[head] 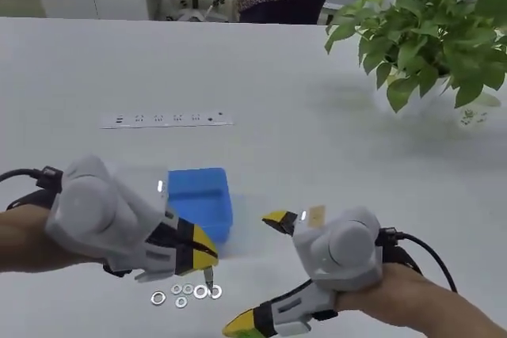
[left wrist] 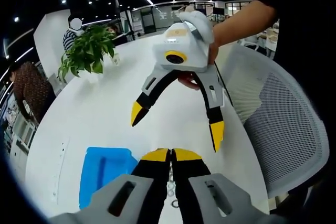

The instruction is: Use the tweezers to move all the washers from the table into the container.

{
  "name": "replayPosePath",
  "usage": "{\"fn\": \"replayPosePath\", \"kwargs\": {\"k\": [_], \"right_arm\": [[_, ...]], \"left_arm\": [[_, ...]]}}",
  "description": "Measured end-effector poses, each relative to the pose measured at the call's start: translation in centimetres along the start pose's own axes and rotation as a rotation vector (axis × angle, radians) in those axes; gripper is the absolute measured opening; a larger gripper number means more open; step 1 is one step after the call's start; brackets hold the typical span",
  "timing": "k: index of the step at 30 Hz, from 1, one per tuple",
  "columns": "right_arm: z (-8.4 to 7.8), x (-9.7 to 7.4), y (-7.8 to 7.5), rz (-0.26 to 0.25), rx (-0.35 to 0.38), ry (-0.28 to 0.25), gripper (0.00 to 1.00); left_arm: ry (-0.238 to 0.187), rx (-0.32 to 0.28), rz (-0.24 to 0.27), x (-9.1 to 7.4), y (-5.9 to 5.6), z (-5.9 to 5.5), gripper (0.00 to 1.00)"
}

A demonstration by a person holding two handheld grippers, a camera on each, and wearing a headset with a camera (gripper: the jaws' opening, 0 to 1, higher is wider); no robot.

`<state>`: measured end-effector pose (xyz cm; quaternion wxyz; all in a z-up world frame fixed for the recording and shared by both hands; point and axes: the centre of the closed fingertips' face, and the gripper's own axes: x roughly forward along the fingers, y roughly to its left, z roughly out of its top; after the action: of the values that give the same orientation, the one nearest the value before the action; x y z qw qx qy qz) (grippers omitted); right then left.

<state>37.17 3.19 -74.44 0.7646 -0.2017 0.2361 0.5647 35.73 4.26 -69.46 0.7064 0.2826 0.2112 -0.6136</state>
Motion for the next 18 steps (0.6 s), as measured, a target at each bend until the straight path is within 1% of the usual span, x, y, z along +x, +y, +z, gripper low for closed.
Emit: {"fn": "replayPosePath", "kwargs": {"k": [8,13,14,18], "right_arm": [[-0.34,0.03,0.00,0.004,0.009,0.013,1.00],[-0.53,0.04,0.15,0.007,0.000,0.018,1.00],[-0.54,0.05,0.16,0.007,0.000,0.019,1.00],[-0.53,0.10,0.22,0.009,-0.001,0.015,1.00]], "left_arm": [[0.002,0.000,-0.016,0.38,-0.17,-0.07,0.05],[0.004,0.000,-0.025,0.73,-0.34,-0.17,0.05],[-0.004,-0.002,-0.026,0.80,-0.35,-0.05,0.05],[-0.009,-0.007,-0.027,0.92,-0.36,0.07,0.05]]}}
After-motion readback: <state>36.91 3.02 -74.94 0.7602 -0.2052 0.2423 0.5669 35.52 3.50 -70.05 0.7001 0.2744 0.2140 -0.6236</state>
